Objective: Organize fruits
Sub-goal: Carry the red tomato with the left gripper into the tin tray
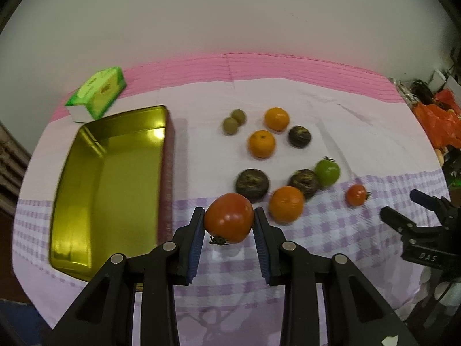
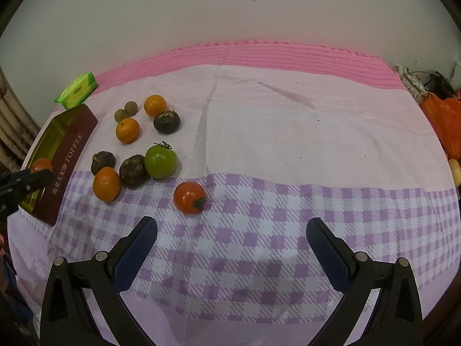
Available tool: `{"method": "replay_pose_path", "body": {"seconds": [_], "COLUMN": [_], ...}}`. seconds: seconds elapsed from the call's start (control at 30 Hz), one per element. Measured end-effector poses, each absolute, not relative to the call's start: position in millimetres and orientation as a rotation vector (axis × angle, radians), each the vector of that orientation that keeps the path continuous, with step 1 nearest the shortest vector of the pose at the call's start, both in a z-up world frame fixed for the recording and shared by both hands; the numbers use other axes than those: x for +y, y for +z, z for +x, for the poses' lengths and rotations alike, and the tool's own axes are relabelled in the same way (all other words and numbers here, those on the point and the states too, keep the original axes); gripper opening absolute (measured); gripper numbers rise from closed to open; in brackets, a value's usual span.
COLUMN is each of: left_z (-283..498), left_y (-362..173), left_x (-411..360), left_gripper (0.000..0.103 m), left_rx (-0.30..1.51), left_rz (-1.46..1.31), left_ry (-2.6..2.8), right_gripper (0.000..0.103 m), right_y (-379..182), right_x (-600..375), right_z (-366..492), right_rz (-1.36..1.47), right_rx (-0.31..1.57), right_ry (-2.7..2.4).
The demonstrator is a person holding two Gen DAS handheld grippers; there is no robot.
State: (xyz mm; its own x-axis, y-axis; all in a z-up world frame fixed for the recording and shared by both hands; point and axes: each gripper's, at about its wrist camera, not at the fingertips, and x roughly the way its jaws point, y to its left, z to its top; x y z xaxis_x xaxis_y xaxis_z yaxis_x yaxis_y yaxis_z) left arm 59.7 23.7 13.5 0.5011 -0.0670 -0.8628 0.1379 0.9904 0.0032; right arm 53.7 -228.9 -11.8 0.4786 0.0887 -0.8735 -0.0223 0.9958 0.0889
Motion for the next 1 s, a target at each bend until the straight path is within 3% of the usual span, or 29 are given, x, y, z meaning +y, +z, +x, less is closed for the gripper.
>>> {"method": "replay_pose_path", "body": {"seconds": [1.0], "left_z": [65], "left_y": [-33], "left_x": [159], "left_gripper": [0.030], "left_rx": [1.142], "left_rz": [-0.028], "left_ry": [0.175], "right_gripper": [0.102], "right_y": [-14], "right_x": [-212], "right_z": [50], "right_rz": [0.031], "right_rx": [1.062], "right_ry": [0.099]}}
